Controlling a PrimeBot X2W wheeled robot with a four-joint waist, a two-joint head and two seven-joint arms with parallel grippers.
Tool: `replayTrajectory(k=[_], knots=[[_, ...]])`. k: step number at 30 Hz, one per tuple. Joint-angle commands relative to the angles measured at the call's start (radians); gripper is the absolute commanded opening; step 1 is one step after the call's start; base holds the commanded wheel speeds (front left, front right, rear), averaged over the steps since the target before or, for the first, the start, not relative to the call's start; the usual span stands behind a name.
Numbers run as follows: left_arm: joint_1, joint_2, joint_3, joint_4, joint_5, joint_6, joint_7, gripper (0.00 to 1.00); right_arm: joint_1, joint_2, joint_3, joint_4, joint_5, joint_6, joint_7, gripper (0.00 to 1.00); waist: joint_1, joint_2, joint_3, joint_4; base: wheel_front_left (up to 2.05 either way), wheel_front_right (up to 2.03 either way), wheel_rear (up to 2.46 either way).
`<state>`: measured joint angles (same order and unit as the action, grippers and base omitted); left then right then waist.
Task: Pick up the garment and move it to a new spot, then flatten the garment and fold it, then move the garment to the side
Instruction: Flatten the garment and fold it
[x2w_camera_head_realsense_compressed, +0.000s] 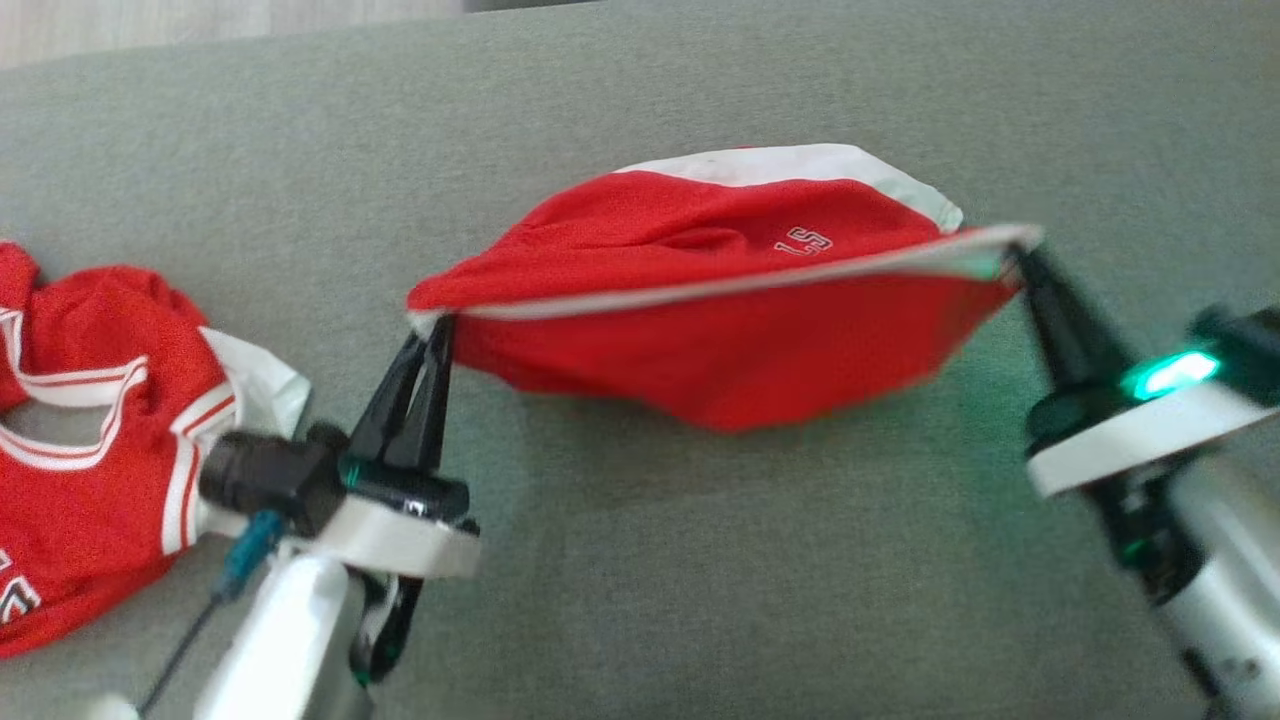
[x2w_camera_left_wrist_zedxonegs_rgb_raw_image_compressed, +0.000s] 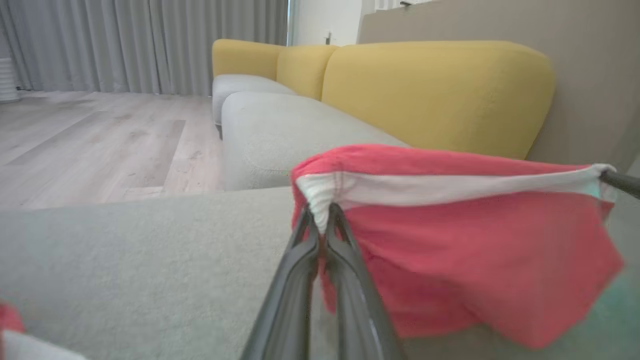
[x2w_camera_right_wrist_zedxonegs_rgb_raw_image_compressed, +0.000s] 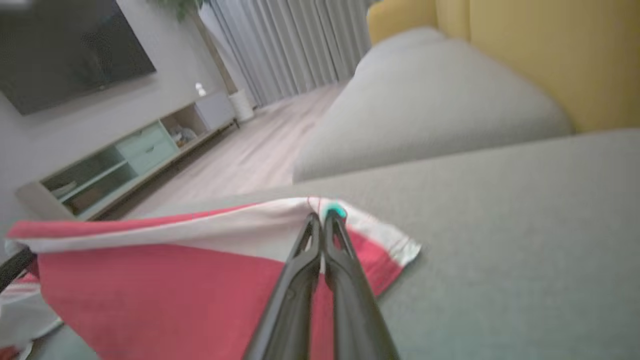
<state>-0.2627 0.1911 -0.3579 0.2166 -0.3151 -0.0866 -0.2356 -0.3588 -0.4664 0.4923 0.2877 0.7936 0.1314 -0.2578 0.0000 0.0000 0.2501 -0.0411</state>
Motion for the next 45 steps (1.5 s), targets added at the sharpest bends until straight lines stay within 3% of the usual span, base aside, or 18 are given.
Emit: replayTrajectory(k=[1, 7, 12, 17, 21, 27, 39, 45], knots=[[-0.079, 0.030, 0.032, -0.048, -0.003, -0.005, 0.008, 0.00, -0.014, -0.035, -0.021, -0.041, -0.011, -0.001, -0.004, 0.00, 0.0000, 0.0000, 0.001, -0.010, 0.00, 0.00, 0.00], [-0.382, 0.066, -0.022, -0.129, -0.038, -0.037, 0.159, 0.00, -0.210, -0.115, -0.168, -0.111, -0.055, -0.001, -0.004, 0.00, 0.0000, 0.0000, 0.064, -0.045, 0.00, 0.00, 0.00], [-0.756, 0.059, -0.101, -0.068, -0.054, -0.043, 0.227, 0.00, -0.490, -0.175, -0.193, -0.039, -0.050, -0.001, -0.004, 0.00, 0.0000, 0.0000, 0.165, -0.062, 0.00, 0.00, 0.00], [-1.055, 0.024, -0.148, 0.105, -0.036, -0.044, 0.138, 0.00, -0.748, -0.190, -0.217, 0.053, -0.093, -0.001, -0.004, 0.00, 0.0000, 0.0000, 0.227, -0.075, 0.00, 0.00, 0.00], [-1.183, -0.004, -0.166, 0.260, -0.028, -0.044, 0.003, 0.00, -0.850, -0.191, -0.231, 0.065, -0.139, -0.001, -0.004, 0.00, 0.0000, 0.0000, 0.249, -0.079, 0.00, 0.00, 0.00], [-1.026, 0.013, -0.220, 0.285, -0.032, -0.044, -0.025, 0.00, -0.705, -0.187, -0.216, 0.032, -0.122, -0.001, -0.004, 0.00, 0.0000, 0.0000, 0.242, -0.078, 0.00, 0.00, 0.00], [-0.369, 0.030, -0.245, 0.118, -0.014, -0.044, -0.026, 0.00, -0.137, -0.163, -0.272, -0.082, -0.087, -0.001, -0.004, 0.00, 0.0000, 0.0000, 0.143, -0.073, 0.00, 0.00, 0.00], [-0.105, 0.032, -0.237, 0.045, 0.013, -0.034, -0.026, 0.00, 0.155, -0.151, -0.375, -0.172, -0.107, -0.001, -0.004, 0.00, 0.0000, 0.0000, 0.066, -0.083, 0.00, 0.00, 0.00]])
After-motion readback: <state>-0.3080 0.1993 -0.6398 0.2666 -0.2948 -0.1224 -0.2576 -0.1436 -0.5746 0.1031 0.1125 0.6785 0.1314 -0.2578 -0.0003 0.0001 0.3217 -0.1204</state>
